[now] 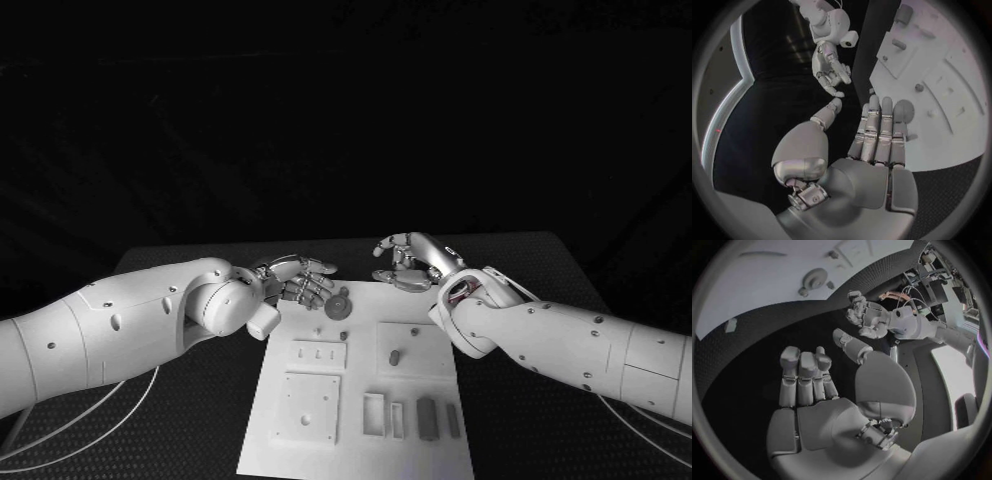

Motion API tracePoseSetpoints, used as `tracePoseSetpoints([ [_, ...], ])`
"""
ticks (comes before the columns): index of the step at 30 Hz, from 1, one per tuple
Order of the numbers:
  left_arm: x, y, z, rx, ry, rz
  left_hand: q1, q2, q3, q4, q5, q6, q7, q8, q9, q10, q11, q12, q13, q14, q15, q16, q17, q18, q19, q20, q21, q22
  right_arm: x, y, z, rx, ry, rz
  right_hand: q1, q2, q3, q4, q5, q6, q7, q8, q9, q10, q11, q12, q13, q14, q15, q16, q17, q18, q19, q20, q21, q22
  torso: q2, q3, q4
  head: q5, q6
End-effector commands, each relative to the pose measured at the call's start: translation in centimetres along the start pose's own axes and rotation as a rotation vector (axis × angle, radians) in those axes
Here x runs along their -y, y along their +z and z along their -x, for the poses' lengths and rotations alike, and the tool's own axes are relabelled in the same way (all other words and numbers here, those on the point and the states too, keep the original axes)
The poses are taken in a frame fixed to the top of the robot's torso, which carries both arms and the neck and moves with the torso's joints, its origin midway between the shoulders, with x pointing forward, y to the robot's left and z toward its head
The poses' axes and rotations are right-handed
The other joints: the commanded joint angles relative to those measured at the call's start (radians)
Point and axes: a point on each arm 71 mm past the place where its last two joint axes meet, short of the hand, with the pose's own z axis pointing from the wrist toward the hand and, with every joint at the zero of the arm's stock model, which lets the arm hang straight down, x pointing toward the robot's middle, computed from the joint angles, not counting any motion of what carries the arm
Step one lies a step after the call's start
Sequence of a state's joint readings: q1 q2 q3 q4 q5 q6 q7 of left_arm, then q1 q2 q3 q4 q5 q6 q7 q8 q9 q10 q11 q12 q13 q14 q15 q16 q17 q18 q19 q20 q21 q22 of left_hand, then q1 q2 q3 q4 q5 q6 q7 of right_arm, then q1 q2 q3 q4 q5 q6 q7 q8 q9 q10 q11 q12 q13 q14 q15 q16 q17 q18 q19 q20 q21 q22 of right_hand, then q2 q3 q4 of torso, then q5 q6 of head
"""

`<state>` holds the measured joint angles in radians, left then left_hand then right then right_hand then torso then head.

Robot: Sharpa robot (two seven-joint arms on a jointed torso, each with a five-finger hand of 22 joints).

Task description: Assemble the parts on the task board

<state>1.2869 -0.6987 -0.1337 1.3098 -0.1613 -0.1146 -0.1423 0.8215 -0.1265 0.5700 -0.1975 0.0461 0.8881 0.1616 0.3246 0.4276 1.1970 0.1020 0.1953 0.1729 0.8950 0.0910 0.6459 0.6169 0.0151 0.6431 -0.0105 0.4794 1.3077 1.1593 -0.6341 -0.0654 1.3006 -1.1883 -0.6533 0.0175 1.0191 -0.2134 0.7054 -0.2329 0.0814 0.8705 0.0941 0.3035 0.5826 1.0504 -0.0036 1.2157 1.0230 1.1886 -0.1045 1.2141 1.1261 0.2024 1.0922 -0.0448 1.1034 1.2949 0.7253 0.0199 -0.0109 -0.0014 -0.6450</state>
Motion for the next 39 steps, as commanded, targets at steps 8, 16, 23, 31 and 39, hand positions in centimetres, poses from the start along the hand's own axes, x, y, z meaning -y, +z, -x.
tracePoseSetpoints([
  [8, -0.1, -0.5, 1.9, 0.060, -0.003, -0.035, 0.001, -0.038, 0.015, 0.038, 0.003, -0.025, 0.007, 0.002, 0.003, -0.010, -0.002, 0.008, 0.003, 0.001, -0.003, 0.006, -0.004, -0.005, 0.003, -0.002, 0.009, 0.020, 4.0, 0.3, 2.9, 0.053, 0.002, -0.073, -0.011, -0.016, -0.055, 0.012, 0.038, 0.024, 0.051, -0.039, -0.018, -0.118, 0.037, 0.000, 0.005, -0.021, 0.031, -0.008, 0.003, 0.059, -0.025, 0.010, -0.015, -0.003, 0.001, -0.0004, 0.0000, -0.003, 0.001],
  [16, -0.2, -1.1, 3.9, 0.122, -0.022, -0.073, 0.000, -0.084, 0.032, 0.081, 0.003, -0.044, 0.012, 0.005, 0.007, -0.017, 0.000, 0.009, 0.004, 0.005, -0.005, 0.010, -0.007, -0.002, 0.009, -0.003, 0.014, 0.020, 6.2, 0.3, 4.3, 0.078, 0.006, -0.135, -0.019, -0.016, -0.070, 0.023, 0.046, 0.016, 0.055, -0.045, -0.022, -0.123, 0.042, 0.001, 0.005, -0.026, 0.035, -0.009, 0.003, 0.059, -0.029, 0.014, -0.017, -0.003, 0.000, 0.0002, -0.0001, -0.009, 0.001],
  [23, -0.5, -1.6, 6.1, 0.180, -0.058, -0.098, -0.010, -0.151, 0.061, 0.163, 0.003, -0.118, 0.013, -0.011, 0.005, -0.077, 0.027, -0.017, -0.008, -0.002, -0.002, 0.009, -0.012, -0.002, 0.005, -0.001, 0.016, 0.020, 8.1, 0.2, 5.5, 0.098, -0.018, -0.177, -0.029, -0.018, -0.088, 0.032, 0.058, 0.005, 0.059, -0.050, -0.026, -0.130, 0.045, 0.001, 0.005, -0.031, 0.039, -0.010, 0.003, 0.059, -0.034, 0.017, -0.020, -0.003, 0.000, -0.0003, -0.0007, -0.015, 0.004],
  [31, -0.4, -1.6, 6.1, 0.163, -0.071, -0.108, 0.005, -0.154, 0.063, 0.179, 0.003, -0.146, 0.019, -0.007, 0.011, -0.095, 0.034, -0.021, -0.009, -0.004, -0.001, 0.010, -0.013, 0.000, 0.001, 0.001, 0.018, 0.021, 8.9, 0.6, 5.3, 0.037, -0.033, -0.215, -0.024, -0.016, -0.091, 0.029, 0.060, 0.004, 0.059, -0.051, -0.027, -0.131, 0.046, 0.002, 0.005, -0.032, 0.040, -0.010, 0.004, 0.059, -0.035, 0.017, -0.021, -0.003, 0.000, 0.0001, 0.0004, -0.017, 0.005],
  [39, -0.1, -1.7, 6.0, 0.177, -0.074, -0.154, 0.099, -0.062, 0.021, 0.078, 0.003, -0.145, 0.039, 0.020, 0.026, -0.100, 0.034, -0.012, -0.005, -0.005, -0.001, 0.015, -0.015, -0.001, -0.007, 0.002, 0.021, 0.019, 10.3, 2.0, 5.6, -0.037, -0.080, -0.316, 0.011, -0.004, -0.075, 0.020, 0.033, -0.001, 0.063, -0.053, -0.032, -0.148, 0.050, -0.004, 0.000, -0.049, 0.044, -0.019, 0.000, 0.059, -0.051, 0.024, -0.034, -0.006, 0.000, -0.0009, 0.0026, -0.023, 0.007],
])
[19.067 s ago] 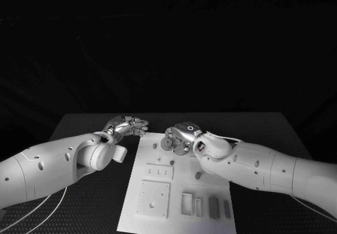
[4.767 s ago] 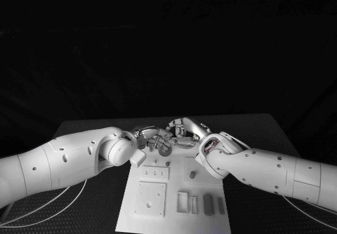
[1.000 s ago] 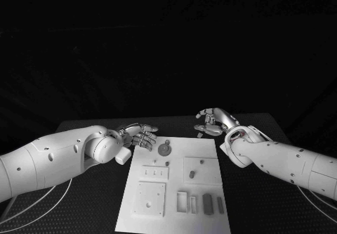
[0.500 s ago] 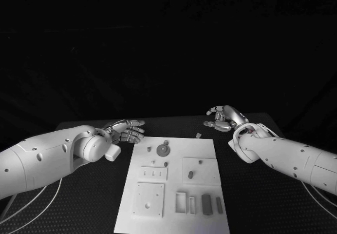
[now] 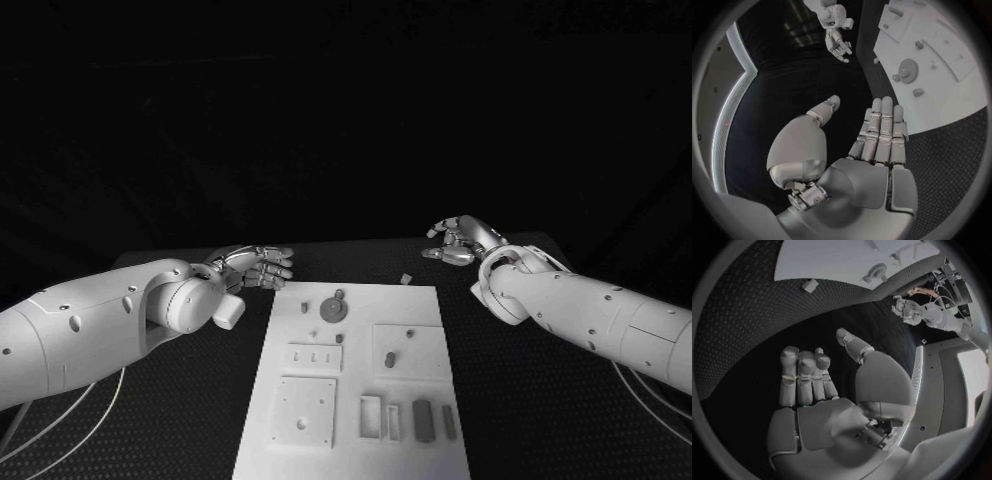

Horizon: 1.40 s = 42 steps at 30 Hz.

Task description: Assemble the parts on the task board

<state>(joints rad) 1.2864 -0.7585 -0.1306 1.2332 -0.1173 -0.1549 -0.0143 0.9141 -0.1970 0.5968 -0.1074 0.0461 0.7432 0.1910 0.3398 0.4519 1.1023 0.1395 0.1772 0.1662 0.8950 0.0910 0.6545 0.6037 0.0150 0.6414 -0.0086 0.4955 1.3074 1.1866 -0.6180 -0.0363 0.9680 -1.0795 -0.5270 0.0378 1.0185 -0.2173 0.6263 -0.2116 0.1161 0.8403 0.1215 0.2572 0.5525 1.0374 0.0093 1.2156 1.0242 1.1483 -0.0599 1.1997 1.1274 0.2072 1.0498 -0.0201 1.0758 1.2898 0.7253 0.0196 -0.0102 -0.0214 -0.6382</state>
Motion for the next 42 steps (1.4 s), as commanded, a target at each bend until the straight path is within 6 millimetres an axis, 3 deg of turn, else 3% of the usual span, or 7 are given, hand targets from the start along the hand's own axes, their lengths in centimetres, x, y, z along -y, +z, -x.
tracePoseSetpoints([
  [1, 0.5, -0.1, -0.1, 0.007, -0.014, -0.052, 0.010, 0.010, -0.007, -0.016, 0.003, 0.002, 0.010, 0.006, 0.002, -0.005, -0.003, 0.007, 0.002, -0.005, -0.001, 0.006, -0.002, -0.001, -0.006, 0.000, 0.005, 0.019, 0.3, 0.5, -0.5, -0.090, -0.035, -0.064, 0.013, 0.000, 0.004, -0.002, -0.002, 0.029, 0.036, -0.007, -0.002, -0.136, 0.037, -0.004, -0.001, -0.010, 0.000, -0.005, -0.001, 0.055, -0.010, 0.000, -0.007, -0.001, 0.001, -0.0003, 0.0020, -0.003, 0.000],
  [5, 0.5, -0.1, -0.4, -0.002, -0.005, -0.059, 0.020, 0.019, -0.013, -0.032, 0.003, 0.012, 0.008, 0.016, 0.005, -0.003, -0.005, 0.010, 0.003, -0.002, -0.002, 0.007, -0.003, -0.001, -0.004, -0.001, 0.004, 0.018, 0.5, 1.1, -0.7, -0.131, -0.060, -0.127, 0.038, 0.007, 0.034, 0.001, -0.050, 0.040, 0.033, -0.001, -0.001, -0.140, 0.036, -0.002, -0.002, -0.015, -0.001, -0.006, -0.002, 0.055, -0.014, 0.005, -0.012, -0.003, 0.003, 0.0008, 0.0027, -0.004, 0.002],
  [10, 0.7, -0.4, -1.3, -0.028, 0.012, -0.068, 0.026, 0.026, -0.016, -0.042, 0.003, 0.019, 0.004, 0.023, 0.007, 0.000, -0.007, 0.014, 0.005, -0.001, -0.003, 0.008, -0.004, -0.002, -0.002, -0.001, 0.004, 0.017, 0.5, 1.8, -1.3, -0.172, -0.083, -0.172, 0.043, 0.012, 0.049, 0.007, -0.054, 0.055, 0.029, 0.008, 0.000, -0.138, 0.032, 0.003, -0.002, -0.014, -0.005, -0.002, -0.001, 0.055, -0.011, 0.008, -0.009, -0.001, 0.008, 0.0001, 0.0075, -0.009, 0.006],
  [17, 1.2, -1.0, -2.6, -0.073, 0.034, -0.094, 0.031, 0.035, -0.019, -0.051, 0.003, 0.026, 0.000, 0.029, 0.009, 0.003, -0.008, 0.017, 0.006, 0.001, -0.003, 0.009, -0.005, -0.002, -0.001, -0.002, 0.003, 0.016, 0.4, 2.6, -2.1, -0.204, -0.104, -0.205, 0.039, 0.041, 0.048, -0.010, -0.054, 0.093, 0.014, 0.026, 0.002, -0.128, 0.018, 0.012, -0.003, -0.008, -0.018, 0.009, 0.002, 0.055, -0.008, 0.006, 0.001, 0.007, 0.026, -0.0014, 0.0220, -0.023, 0.018],
  [25, 2.0, -1.6, -3.0, -0.087, 0.051, -0.115, 0.031, 0.038, -0.021, -0.053, 0.003, 0.029, -0.002, 0.031, 0.009, 0.005, -0.009, 0.019, 0.006, 0.002, -0.003, 0.009, -0.006, -0.003, 0.000, -0.002, 0.002, 0.016, 0.0, 2.8, -2.4, -0.210, -0.126, -0.201, 0.022, 0.042, 0.039, -0.013, -0.058, 0.109, 0.009, 0.031, 0.000, -0.126, 0.013, 0.014, -0.003, -0.007, -0.023, 0.013, 0.002, 0.055, -0.006, 0.005, 0.005, 0.010, 0.046, -0.0043, 0.0353, -0.030, 0.024],
  [32, 2.3, -1.8, -3.1, -0.086, 0.059, -0.121, 0.030, 0.038, -0.022, -0.054, 0.003, 0.030, -0.002, 0.032, 0.009, 0.005, -0.010, 0.020, 0.007, 0.002, -0.004, 0.010, -0.006, -0.003, 0.000, -0.002, 0.002, 0.016, -0.3, 2.6, -2.6, -0.219, -0.127, -0.187, 0.013, 0.039, 0.035, -0.011, -0.058, 0.113, 0.007, 0.032, -0.001, -0.126, 0.012, 0.015, -0.004, -0.006, -0.024, 0.014, 0.002, 0.055, -0.006, 0.005, 0.006, 0.011, 0.059, -0.0055, 0.0388, -0.030, 0.027],
  [42, 2.2, -1.6, -3.0, -0.084, 0.060, -0.114, 0.029, 0.042, -0.023, -0.054, 0.003, 0.031, -0.003, 0.033, 0.009, 0.005, -0.010, 0.020, 0.007, 0.003, -0.004, 0.010, -0.006, -0.003, 0.001, -0.002, 0.002, 0.015, -0.8, 2.1, -2.8, -0.245, -0.140, -0.170, -0.006, 0.030, 0.027, 0.001, -0.059, 0.131, 0.001, 0.040, 0.000, -0.123, 0.006, 0.017, -0.004, -0.004, -0.029, 0.018, 0.003, 0.055, -0.002, 0.003, 0.009, 0.013, 0.064, -0.0061, 0.0351, -0.028, 0.025],
])
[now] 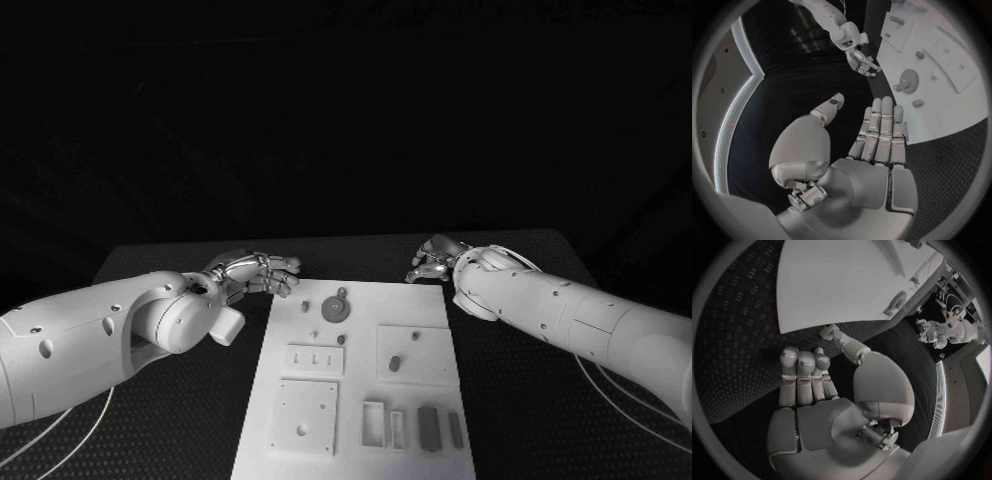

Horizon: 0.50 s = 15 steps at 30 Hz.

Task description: Assemble the parts on the task board

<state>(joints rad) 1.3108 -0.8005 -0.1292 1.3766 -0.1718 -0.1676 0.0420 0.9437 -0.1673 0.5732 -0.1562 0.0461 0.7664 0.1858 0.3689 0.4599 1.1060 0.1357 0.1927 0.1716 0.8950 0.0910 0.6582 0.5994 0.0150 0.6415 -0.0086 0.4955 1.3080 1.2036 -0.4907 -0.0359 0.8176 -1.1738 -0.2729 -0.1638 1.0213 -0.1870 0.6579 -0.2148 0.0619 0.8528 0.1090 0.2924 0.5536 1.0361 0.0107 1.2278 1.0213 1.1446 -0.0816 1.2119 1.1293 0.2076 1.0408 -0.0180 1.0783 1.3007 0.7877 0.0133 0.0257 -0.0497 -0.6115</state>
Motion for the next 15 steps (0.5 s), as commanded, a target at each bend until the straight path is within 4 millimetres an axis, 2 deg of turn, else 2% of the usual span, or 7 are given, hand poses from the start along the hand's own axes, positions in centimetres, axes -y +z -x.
tracePoseSetpoints([
  [1, 0.22, 0.05, -0.06, 0.000, 0.007, -0.012, -0.001, 0.012, 0.001, -0.005, 0.003, 0.008, 0.002, 0.004, 0.001, 0.001, -0.006, 0.005, 0.001, 0.003, -0.004, 0.006, -0.002, -0.003, 0.001, -0.002, 0.002, 0.015, -0.16, -0.10, -0.20, -0.024, -0.030, 0.002, -0.011, -0.001, -0.005, 0.006, -0.005, 0.120, 0.013, 0.005, -0.001, -0.121, 0.004, 0.005, -0.002, 0.000, -0.007, 0.006, 0.001, 0.054, 0.007, 0.000, 0.007, 0.002, 0.001, 0.0003, 0.0003, 0.000, -0.002],
  [15, 0.12, 0.02, 0.15, 0.002, 0.009, -0.004, -0.002, 0.013, -0.001, -0.006, 0.003, 0.007, 0.002, 0.004, 0.001, 0.000, -0.005, 0.004, 0.001, 0.003, -0.004, 0.006, -0.002, -0.003, 0.002, -0.003, 0.001, 0.014, -0.22, -0.22, -0.26, -0.031, -0.066, 0.007, -0.012, 0.000, -0.005, 0.009, -0.006, 0.130, 0.009, 0.010, -0.001, -0.119, 0.001, 0.006, -0.002, 0.001, -0.011, 0.008, 0.002, 0.054, 0.009, -0.002, 0.009, 0.003, 0.003, 0.0002, 0.0005, 0.000, -0.003],
])
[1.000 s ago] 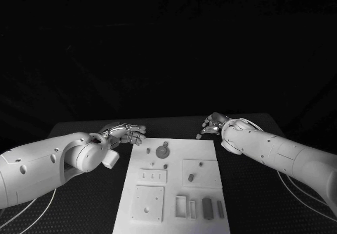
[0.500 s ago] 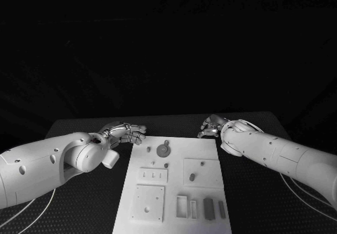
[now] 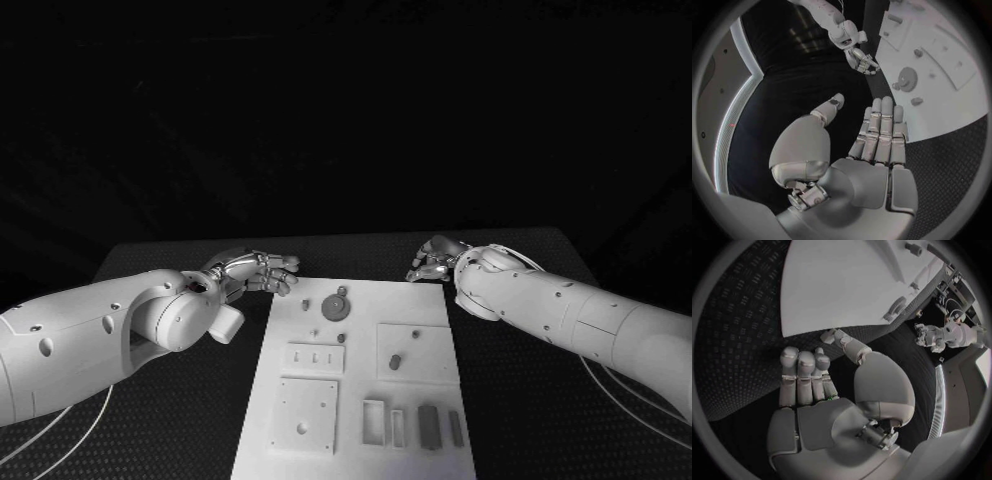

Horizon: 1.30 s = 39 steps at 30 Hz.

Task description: Assemble the parts on the task board

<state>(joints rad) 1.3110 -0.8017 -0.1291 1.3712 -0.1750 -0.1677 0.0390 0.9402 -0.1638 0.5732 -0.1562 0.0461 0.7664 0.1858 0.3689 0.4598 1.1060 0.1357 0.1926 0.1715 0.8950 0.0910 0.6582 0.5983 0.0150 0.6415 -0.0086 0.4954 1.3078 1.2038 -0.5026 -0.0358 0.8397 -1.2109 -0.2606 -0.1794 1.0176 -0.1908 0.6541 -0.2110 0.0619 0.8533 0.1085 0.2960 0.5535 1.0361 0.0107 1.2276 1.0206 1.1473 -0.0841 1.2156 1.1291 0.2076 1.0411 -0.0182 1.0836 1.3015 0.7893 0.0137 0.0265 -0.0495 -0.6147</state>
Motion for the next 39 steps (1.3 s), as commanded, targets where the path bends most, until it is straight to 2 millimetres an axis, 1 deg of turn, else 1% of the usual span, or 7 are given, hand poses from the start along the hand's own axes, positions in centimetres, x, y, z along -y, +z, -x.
tracePoseSetpoints([
  [1, 0.2, 0.0, -0.1, -0.005, 0.005, -0.008, 0.001, 0.010, -0.001, -0.006, 0.003, 0.007, 0.002, 0.004, 0.001, 0.000, -0.005, 0.004, 0.001, 0.003, -0.004, 0.006, -0.001, -0.003, 0.002, -0.003, 0.001, 0.014, -0.2, 0.0, -0.2, -0.021, -0.035, 0.005, -0.007, 0.008, 0.000, 0.005, -0.006, 0.132, 0.009, 0.007, 0.000, -0.119, 0.000, 0.006, -0.001, -0.002, -0.009, 0.005, 0.002, 0.054, 0.009, -0.003, 0.004, 0.002, 0.001, -0.0002, -0.0003, -0.001, 0.000],
  [9, 0.2, 0.1, -0.1, -0.005, 0.006, -0.006, -0.001, 0.013, -0.002, -0.005, 0.003, 0.007, 0.002, 0.004, 0.001, -0.001, -0.005, 0.004, 0.001, 0.003, -0.004, 0.006, -0.002, -0.003, 0.002, -0.003, 0.001, 0.014, -0.3, 0.1, -0.6, -0.046, -0.046, 0.010, -0.002, 0.044, 0.013, 0.008, -0.012, 0.148, 0.002, 0.015, 0.002, -0.113, -0.007, 0.008, -0.002, 0.000, -0.015, 0.009, 0.003, 0.054, 0.010, -0.006, 0.006, 0.003, 0.002, -0.0013, 0.0015, -0.002, -0.001],
  [13, 0.2, 0.0, -0.1, -0.006, 0.007, -0.006, -0.002, 0.015, -0.002, -0.005, 0.003, 0.007, 0.002, 0.004, 0.000, -0.001, -0.005, 0.005, 0.001, 0.002, -0.004, 0.006, -0.002, -0.003, 0.002, -0.003, 0.000, 0.014, -0.5, 0.1, -0.7, -0.051, -0.053, 0.016, -0.006, 0.048, 0.013, 0.009, -0.012, 0.155, -0.001, 0.018, 0.003, -0.111, -0.009, 0.009, -0.002, 0.001, -0.017, 0.010, 0.003, 0.054, 0.011, -0.007, 0.008, 0.005, 0.003, -0.0006, 0.0021, -0.001, -0.002],
  [20, 0.1, 0.0, -0.2, -0.011, 0.010, -0.004, -0.003, 0.017, -0.002, -0.004, 0.003, 0.007, 0.002, 0.005, 0.000, -0.001, -0.005, 0.005, 0.001, 0.002, -0.004, 0.006, -0.002, -0.003, 0.002, -0.003, 0.000, 0.014, -0.4, 0.1, -1.1, -0.082, -0.097, 0.013, -0.013, 0.057, 0.014, 0.008, -0.013, 0.172, -0.008, 0.028, 0.007, -0.104, -0.015, 0.010, -0.003, 0.005, -0.022, 0.014, 0.003, 0.054, 0.013, -0.008, 0.012, 0.007, 0.003, -0.0014, 0.0018, -0.001, -0.005],
  [23, 0.1, 0.0, -0.1, -0.011, 0.011, -0.003, -0.003, 0.017, -0.003, -0.004, 0.003, 0.007, 0.002, 0.005, 0.000, -0.001, -0.005, 0.005, 0.001, 0.002, -0.004, 0.006, -0.002, -0.003, 0.002, -0.003, 0.000, 0.014, -0.5, 0.0, -1.3, -0.095, -0.112, 0.016, -0.015, 0.056, 0.013, 0.007, -0.013, 0.174, -0.009, 0.030, 0.008, -0.104, -0.016, 0.010, -0.004, 0.005, -0.023, 0.014, 0.003, 0.054, 0.013, -0.009, 0.013, 0.007, 0.003, -0.0011, 0.0005, 0.000, -0.006],
  [30, 0.1, 0.0, -0.1, -0.012, 0.012, -0.002, -0.003, 0.017, -0.003, -0.005, 0.003, 0.008, 0.002, 0.005, 0.000, -0.001, -0.005, 0.005, 0.001, 0.002, -0.004, 0.006, -0.003, -0.004, 0.002, -0.003, 0.000, 0.014, -0.7, -0.4, -1.4, -0.105, -0.157, 0.033, -0.025, 0.029, 0.005, 0.003, -0.013, 0.170, -0.009, 0.029, 0.008, -0.105, -0.017, 0.007, -0.005, 0.003, -0.025, 0.013, 0.002, 0.054, 0.011, -0.010, 0.014, 0.008, 0.003, -0.0010, -0.0005, -0.001, -0.008],
  [39, 0.1, 0.0, 0.0, -0.008, 0.016, -0.001, -0.004, 0.018, -0.003, -0.005, 0.003, 0.008, 0.002, 0.005, 0.000, -0.001, -0.006, 0.005, 0.001, 0.002, -0.004, 0.005, -0.003, -0.004, 0.002, -0.003, -0.001, 0.014, -0.9, -0.6, -1.4, -0.085, -0.167, 0.057, -0.016, 0.022, 0.009, -0.002, -0.013, 0.171, -0.009, 0.030, 0.009, -0.105, -0.018, 0.007, -0.005, 0.003, -0.025, 0.013, 0.002, 0.054, 0.012, -0.011, 0.014, 0.007, 0.003, -0.0006, 0.0003, -0.001, -0.010],
])
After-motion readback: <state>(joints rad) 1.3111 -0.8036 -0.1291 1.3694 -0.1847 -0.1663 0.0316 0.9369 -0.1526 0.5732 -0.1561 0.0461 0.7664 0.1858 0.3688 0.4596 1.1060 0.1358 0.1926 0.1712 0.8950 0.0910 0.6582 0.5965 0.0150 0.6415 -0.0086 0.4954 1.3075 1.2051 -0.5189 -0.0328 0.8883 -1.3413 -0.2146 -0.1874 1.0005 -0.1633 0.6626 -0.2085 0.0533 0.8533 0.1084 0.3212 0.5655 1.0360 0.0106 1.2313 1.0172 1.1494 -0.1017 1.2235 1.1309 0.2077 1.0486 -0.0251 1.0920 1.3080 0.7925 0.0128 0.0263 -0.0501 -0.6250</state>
